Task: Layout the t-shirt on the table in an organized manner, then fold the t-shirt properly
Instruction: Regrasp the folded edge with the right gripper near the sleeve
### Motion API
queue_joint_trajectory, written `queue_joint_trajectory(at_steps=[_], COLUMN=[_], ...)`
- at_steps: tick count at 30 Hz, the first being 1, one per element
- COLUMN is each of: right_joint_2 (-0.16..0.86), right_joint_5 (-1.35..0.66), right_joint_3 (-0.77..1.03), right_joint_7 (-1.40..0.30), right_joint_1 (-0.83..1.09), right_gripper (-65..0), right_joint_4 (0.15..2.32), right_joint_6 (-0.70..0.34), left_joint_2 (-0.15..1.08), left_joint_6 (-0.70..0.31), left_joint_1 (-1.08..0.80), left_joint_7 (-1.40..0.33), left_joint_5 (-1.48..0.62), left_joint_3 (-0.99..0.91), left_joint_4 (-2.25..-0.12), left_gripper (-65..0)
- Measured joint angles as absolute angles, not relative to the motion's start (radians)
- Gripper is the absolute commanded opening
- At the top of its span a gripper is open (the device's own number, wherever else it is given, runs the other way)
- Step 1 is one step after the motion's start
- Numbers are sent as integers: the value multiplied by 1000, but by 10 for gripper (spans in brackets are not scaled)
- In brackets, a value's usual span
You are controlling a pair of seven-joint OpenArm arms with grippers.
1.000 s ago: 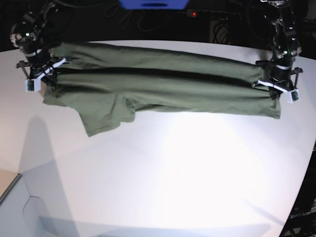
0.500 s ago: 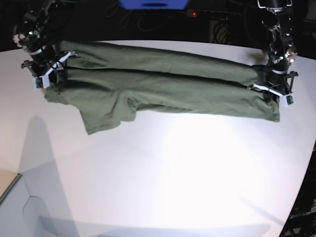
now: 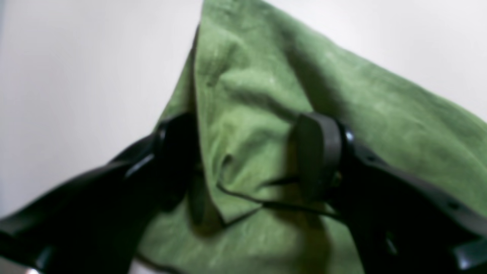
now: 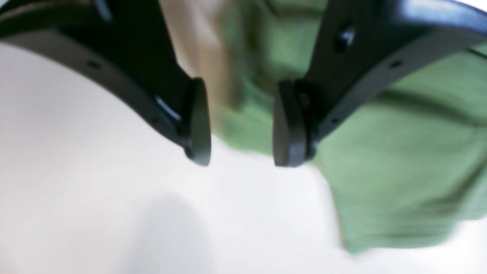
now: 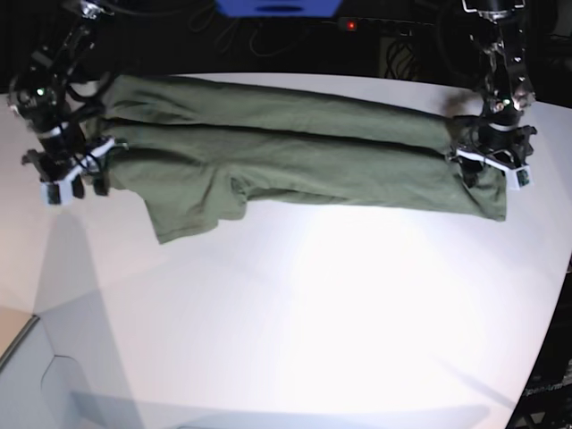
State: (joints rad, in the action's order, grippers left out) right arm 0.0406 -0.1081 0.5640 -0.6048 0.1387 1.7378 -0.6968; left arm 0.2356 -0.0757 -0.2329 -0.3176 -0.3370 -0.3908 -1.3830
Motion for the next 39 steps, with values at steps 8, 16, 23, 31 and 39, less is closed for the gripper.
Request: queue_joint_trajectory(at_steps=[8, 16, 23, 31, 39], right_joint_2=[65, 104, 104, 102, 107], right_joint_5=[-113, -99, -112, -139, -102], right_joint_3=[412, 412, 385, 235, 238], right_joint_7=[-717, -683, -601, -565, -632], right_joint_1=[-102, -271, -264, -229, -211], right_gripper=[-376, -375, -375, -498, -650], right_joint_4=[1524, 1168, 1102, 1114, 1198], right_joint_6=[-700, -692, -692, -691, -694], left_joint_2=[241, 238, 238, 238, 237], left_joint_6=[-79, -76, -76, -76, -75], left_joint_1=[-250, -249, -249, -246, -247], left_joint_7=[-319, -318, -317, -318, -319], left_joint_5=[-340, -340, -340, -340, -340], left_joint_3=[-393, -393, -393, -393, -393], left_joint_4=[-1393, -1393, -1393, -1393, -1393], left_gripper=[-235, -235, -235, -236, -236])
